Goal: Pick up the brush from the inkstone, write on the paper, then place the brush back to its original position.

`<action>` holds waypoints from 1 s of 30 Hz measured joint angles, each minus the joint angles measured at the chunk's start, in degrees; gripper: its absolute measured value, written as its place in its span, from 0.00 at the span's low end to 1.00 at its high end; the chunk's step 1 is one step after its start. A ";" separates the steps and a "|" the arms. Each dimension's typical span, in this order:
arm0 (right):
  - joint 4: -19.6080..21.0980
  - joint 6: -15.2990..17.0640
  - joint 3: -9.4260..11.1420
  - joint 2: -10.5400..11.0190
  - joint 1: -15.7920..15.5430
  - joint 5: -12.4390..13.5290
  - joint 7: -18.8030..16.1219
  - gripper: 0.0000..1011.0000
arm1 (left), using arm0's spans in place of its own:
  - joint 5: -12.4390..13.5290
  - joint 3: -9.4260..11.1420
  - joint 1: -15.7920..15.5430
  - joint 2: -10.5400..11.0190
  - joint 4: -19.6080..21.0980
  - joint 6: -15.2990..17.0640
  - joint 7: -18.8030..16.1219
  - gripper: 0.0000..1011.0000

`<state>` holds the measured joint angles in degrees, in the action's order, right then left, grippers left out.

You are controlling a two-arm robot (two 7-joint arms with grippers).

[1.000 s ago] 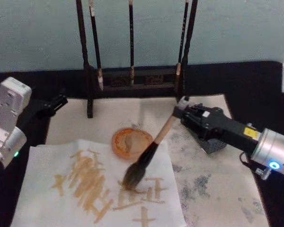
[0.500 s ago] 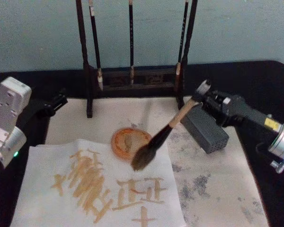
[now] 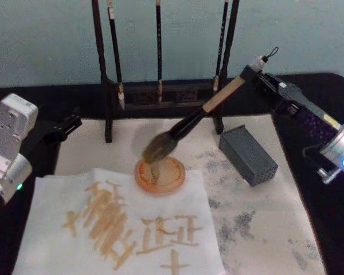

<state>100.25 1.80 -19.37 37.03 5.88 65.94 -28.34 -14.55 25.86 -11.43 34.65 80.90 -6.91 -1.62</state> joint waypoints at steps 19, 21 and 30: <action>-15.92 4.16 -2.97 -5.47 6.32 9.02 3.05 0.17 | 0.00 0.00 0.00 0.00 0.00 0.00 0.00 0.99; -17.22 4.20 -3.13 -5.67 6.80 9.48 3.45 0.17 | 0.00 0.00 0.00 0.00 0.00 0.00 0.00 0.99; -20.37 5.01 -3.68 -5.96 7.88 11.05 4.77 0.17 | 0.00 0.00 0.00 0.00 0.00 0.00 0.00 0.99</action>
<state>79.88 6.82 -23.06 31.07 13.77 76.99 -23.57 -14.55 25.86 -11.43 34.65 80.90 -6.91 -1.62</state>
